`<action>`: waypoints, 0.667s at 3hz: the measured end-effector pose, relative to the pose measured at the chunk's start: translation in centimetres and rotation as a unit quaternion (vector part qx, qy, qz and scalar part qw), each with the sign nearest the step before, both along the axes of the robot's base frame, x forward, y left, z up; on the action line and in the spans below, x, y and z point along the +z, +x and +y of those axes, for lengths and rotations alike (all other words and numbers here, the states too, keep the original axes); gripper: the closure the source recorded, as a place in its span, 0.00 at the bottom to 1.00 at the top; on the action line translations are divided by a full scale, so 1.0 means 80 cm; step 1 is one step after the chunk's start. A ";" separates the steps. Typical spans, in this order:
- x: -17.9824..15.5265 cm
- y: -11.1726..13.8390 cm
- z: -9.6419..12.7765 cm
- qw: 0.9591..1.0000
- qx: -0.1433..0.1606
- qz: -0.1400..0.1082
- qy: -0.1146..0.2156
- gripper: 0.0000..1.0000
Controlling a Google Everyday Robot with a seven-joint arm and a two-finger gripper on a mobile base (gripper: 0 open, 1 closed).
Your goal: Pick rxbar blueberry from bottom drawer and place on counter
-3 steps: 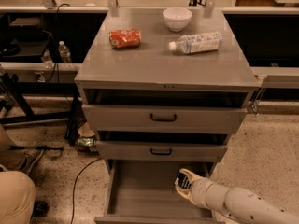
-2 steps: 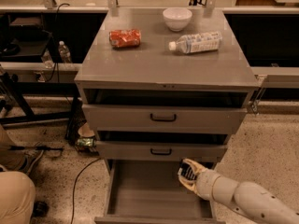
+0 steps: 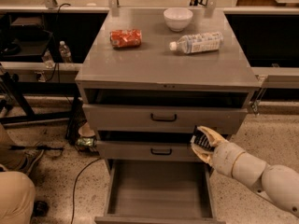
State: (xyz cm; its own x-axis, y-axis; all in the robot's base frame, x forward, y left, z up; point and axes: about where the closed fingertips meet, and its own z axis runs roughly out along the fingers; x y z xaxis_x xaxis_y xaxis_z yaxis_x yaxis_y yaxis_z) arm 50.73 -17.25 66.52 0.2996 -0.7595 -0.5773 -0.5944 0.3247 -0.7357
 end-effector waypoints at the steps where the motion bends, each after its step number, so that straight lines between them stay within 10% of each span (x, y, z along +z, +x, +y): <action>1: 0.000 0.000 0.000 1.000 0.000 0.000 0.000 1.00; 2: 0.024 0.012 0.003 1.000 0.010 -0.020 0.012 1.00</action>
Offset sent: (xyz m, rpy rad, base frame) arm 0.0236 0.0025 0.0506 0.0613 -0.1029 0.0428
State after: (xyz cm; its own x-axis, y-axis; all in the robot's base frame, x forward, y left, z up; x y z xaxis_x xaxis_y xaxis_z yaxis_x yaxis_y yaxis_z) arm 51.67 -17.00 68.45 0.3368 -0.7395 -0.5828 -0.5713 0.3315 -0.7508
